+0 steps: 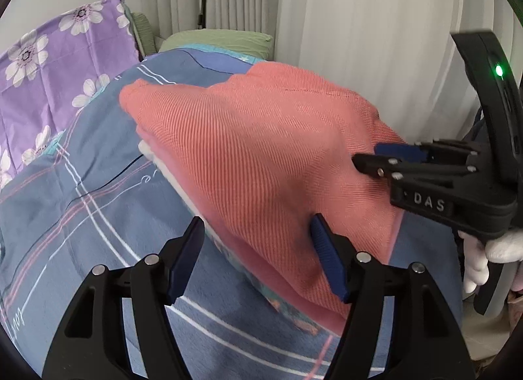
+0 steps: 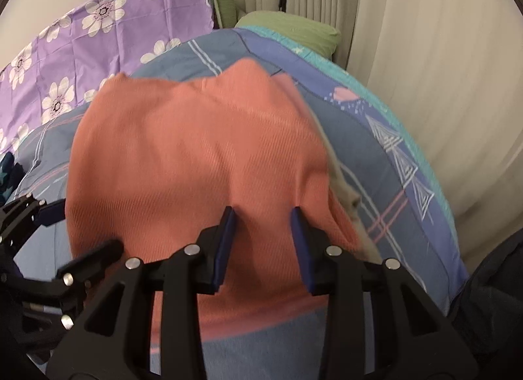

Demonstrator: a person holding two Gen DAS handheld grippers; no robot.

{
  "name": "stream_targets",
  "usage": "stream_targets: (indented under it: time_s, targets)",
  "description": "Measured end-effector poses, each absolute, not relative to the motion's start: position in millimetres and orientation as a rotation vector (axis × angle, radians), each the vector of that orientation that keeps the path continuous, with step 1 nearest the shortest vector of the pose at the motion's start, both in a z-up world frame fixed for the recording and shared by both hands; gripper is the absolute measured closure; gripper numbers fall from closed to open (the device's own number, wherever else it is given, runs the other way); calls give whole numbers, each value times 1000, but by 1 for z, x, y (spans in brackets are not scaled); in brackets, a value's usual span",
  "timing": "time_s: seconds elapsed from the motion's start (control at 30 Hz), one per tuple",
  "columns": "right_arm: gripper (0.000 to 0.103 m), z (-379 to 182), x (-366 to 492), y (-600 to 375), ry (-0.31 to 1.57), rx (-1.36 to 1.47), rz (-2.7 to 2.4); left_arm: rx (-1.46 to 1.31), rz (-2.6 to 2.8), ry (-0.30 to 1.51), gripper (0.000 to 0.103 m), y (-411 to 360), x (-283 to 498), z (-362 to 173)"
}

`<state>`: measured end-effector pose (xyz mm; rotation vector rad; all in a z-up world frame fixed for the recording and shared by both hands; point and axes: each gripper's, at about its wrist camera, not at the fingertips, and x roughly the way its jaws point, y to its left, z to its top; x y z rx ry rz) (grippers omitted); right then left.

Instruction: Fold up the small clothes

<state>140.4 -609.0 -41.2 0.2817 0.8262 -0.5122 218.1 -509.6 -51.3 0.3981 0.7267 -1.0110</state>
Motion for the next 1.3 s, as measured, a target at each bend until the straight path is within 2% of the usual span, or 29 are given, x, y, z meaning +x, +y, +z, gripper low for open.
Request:
stream_targets:
  time_s: [0.13,0.2,0.27,0.33,0.43,0.53,0.63,1.03,1.3]
  targets:
    - [67,-30,120,-594,801,257,-525,412,-996,651,36,-497,197,-37]
    - [63,-18,101,-580,732,239,-537,415,-1019,603,35,-485,181,-28]
    - [43,-6,82,-566,665,232,-563,432,-1042,556,32,-471,163,-19]
    - [31,10,58,-544,584,213,-608,434,-1055,512,28,-456,149,-12]
    - [17,24,27,-512,474,183,-617,378,-1066,490,26,-434,135,-2]
    - [8,33,-2,-484,382,188,-625,321,-1054,467,16,-412,122,10]
    - [8,35,-20,-462,394,198,-567,318,-988,412,10,-390,104,16]
    - [2,43,-80,-397,368,194,-597,265,-843,403,10,-312,60,16]
    - [2,42,-91,-372,399,204,-630,215,-826,381,10,-255,32,24]
